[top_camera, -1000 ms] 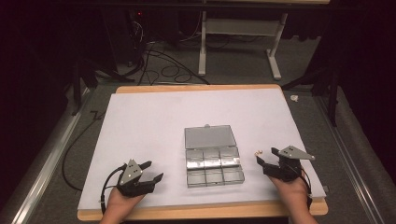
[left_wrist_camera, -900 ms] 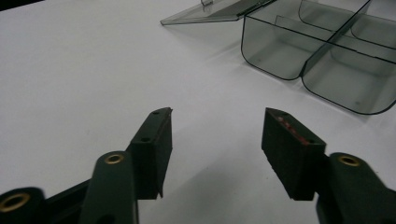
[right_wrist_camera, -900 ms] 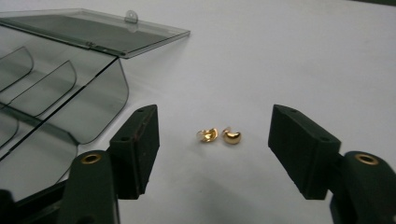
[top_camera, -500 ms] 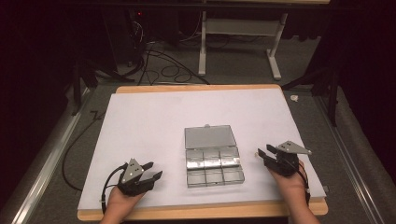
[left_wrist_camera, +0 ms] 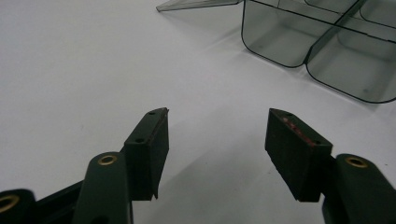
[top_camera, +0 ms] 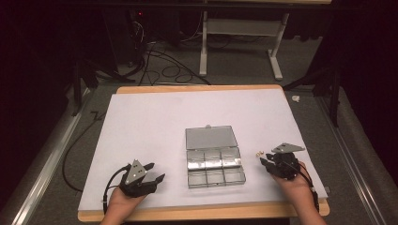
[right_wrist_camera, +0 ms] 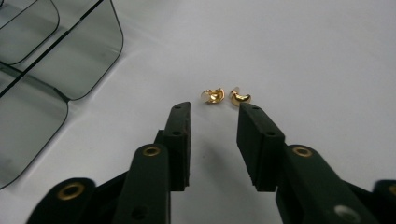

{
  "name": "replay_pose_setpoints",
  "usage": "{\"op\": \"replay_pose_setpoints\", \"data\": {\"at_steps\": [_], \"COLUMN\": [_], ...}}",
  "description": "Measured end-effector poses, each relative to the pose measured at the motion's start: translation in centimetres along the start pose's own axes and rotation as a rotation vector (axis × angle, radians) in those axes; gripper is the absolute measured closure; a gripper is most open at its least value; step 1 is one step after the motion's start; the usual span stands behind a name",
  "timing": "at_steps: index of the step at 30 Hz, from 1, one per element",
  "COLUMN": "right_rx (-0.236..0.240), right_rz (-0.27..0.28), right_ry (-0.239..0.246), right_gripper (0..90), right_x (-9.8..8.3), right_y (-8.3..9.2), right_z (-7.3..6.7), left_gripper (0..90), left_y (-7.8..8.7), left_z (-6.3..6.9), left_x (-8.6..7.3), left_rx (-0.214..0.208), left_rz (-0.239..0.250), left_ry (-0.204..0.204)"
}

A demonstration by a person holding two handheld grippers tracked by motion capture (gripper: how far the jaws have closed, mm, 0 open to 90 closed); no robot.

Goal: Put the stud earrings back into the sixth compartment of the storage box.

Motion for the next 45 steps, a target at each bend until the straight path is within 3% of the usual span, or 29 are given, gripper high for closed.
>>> {"op": "replay_pose_setpoints", "data": {"at_steps": [6, 12, 18, 20, 23, 31, 45], "right_rx": [0.047, 0.072, 0.082, 0.107, 0.094, 0.127, 0.182], "right_rz": [-0.032, -0.067, -0.112, -0.132, -0.183, -0.264, -0.353], "right_ry": [-0.011, -0.034, -0.050, -0.055, -0.037, -0.023, 0.012], "right_gripper": [70.5, 67.7, 66.7, 66.8, 64.9, 63.8, 67.5], "right_x": [0.0, 0.4, 0.9, 1.2, 1.4, 2.0, 3.4], "right_y": [0.5, 1.0, 0.5, 0.2, -0.4, -0.7, -1.1], "right_z": [0.1, 0.2, 0.3, 0.2, 0.3, 0.6, 0.8], "left_gripper": [39.0, 36.8, 35.0, 34.9, 34.8, 34.3, 34.1], "left_y": [0.0, 0.0, 0.0, 0.0, 0.0, 0.0, 0.0], "left_z": [-0.1, 0.0, -0.1, -0.1, -0.1, 0.0, 0.2], "left_x": [0.0, 0.0, 0.0, 0.0, 0.0, 0.0, 0.0], "left_rx": [0.001, -0.012, -0.024, -0.024, -0.025, -0.036, -0.048], "left_rz": [0.000, -0.005, 0.000, -0.001, -0.001, -0.003, -0.010], "left_ry": [0.007, 0.000, 0.011, 0.011, 0.013, -0.005, -0.020]}}
Point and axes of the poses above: each handheld gripper's, and its own axes: y roughly backward along the jaws, x roughly out of its top, z roughly to its right, the point moved 4 cm from there along -y, roughly forward along the jaws, and after that the axes turned 12 degrees about y, right-handed, at the moved point
